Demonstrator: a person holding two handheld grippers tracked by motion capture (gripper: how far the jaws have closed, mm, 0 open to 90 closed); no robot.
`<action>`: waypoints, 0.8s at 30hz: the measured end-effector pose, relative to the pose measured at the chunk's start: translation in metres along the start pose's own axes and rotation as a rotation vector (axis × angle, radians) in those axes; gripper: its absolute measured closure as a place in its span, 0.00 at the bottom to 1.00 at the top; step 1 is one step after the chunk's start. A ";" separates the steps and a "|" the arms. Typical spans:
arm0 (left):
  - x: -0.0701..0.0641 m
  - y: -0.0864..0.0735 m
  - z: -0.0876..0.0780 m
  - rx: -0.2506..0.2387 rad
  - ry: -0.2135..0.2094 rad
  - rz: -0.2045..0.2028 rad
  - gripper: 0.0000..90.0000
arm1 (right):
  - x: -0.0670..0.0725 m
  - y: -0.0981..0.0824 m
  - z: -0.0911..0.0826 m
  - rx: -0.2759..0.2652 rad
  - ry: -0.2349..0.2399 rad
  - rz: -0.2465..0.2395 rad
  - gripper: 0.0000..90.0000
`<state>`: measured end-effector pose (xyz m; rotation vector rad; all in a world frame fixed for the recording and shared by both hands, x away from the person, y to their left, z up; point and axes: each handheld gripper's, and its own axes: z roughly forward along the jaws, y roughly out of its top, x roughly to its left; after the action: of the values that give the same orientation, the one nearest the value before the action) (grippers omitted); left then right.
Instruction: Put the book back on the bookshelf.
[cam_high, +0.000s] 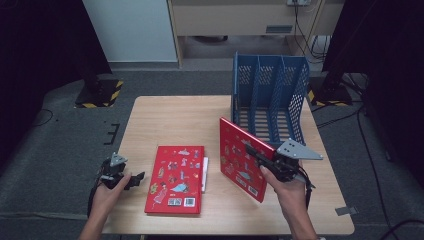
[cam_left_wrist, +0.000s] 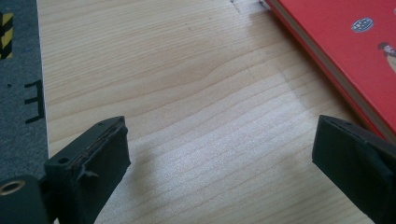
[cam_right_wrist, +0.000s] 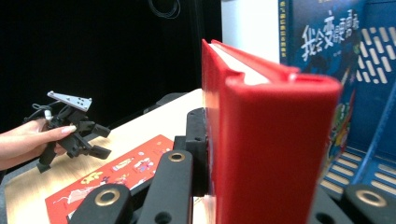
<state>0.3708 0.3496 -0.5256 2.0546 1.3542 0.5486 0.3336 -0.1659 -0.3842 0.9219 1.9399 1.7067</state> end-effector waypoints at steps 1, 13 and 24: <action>0.000 0.000 0.000 0.006 0.002 -0.001 0.03 | 0.000 0.000 -0.002 -0.002 -0.001 0.002 0.89; -0.001 -0.001 0.003 0.025 0.000 0.000 0.03 | -0.005 -0.003 -0.027 -0.013 -0.031 0.027 0.89; -0.002 -0.001 0.004 0.033 -0.004 0.002 0.03 | -0.008 -0.003 -0.049 -0.007 -0.063 0.025 0.89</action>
<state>0.3714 0.3474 -0.5292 2.0822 1.3683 0.5264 0.3058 -0.2065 -0.3795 0.9887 1.8886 1.6765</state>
